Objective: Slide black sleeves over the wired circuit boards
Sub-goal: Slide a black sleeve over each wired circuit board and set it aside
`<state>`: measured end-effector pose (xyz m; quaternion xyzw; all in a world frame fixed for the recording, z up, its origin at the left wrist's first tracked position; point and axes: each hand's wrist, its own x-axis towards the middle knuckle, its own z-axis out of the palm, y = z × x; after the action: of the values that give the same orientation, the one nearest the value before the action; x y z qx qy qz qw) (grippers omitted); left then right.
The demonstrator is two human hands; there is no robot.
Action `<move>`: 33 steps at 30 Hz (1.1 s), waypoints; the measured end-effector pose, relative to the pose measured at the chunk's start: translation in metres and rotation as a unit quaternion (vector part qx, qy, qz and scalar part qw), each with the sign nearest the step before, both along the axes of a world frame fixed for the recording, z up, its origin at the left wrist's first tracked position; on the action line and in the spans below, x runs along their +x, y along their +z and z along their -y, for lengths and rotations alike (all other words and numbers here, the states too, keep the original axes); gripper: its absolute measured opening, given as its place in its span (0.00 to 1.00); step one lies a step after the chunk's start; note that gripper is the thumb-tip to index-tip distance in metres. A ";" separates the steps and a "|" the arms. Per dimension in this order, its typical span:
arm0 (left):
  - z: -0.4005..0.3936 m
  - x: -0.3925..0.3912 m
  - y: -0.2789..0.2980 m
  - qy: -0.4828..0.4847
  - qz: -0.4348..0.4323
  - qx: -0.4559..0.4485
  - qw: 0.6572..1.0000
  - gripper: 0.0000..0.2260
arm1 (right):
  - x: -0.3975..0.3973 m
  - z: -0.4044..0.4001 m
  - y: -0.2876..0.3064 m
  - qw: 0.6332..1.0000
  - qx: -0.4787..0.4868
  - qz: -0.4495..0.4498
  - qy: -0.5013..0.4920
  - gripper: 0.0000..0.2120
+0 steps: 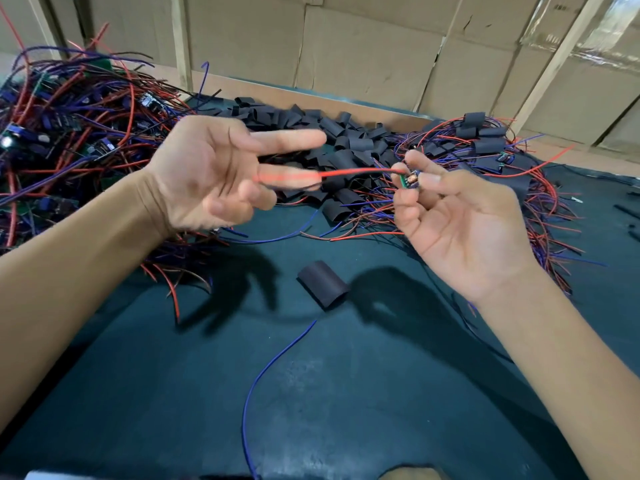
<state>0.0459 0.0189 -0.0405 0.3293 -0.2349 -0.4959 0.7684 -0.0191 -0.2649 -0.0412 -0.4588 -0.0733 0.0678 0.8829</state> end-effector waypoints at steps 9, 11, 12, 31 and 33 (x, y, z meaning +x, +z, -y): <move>0.044 -0.032 -0.001 0.083 0.365 0.245 0.894 0.14 | 0.002 -0.011 -0.015 0.998 -0.062 -0.001 -0.029 0.23; 0.048 -0.030 0.002 0.173 0.294 0.192 0.920 0.14 | 0.003 -0.012 -0.019 0.985 -0.148 0.022 -0.089 0.21; 0.047 -0.027 0.005 0.207 0.249 0.173 0.930 0.14 | 0.002 -0.013 -0.021 0.958 -0.253 0.060 -0.125 0.18; 0.047 -0.020 -0.003 0.421 0.274 0.136 0.854 0.07 | -0.024 -0.034 -0.027 0.557 -0.780 0.287 -0.005 0.20; 0.049 -0.022 -0.003 0.423 0.275 0.145 0.851 0.07 | -0.024 -0.035 -0.028 0.558 -0.778 0.289 0.000 0.19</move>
<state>0.0237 -0.0296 -0.0434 0.6276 -0.2001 -0.0400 0.7513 -0.0431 -0.2301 -0.0690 -0.9625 -0.2431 -0.0374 0.1142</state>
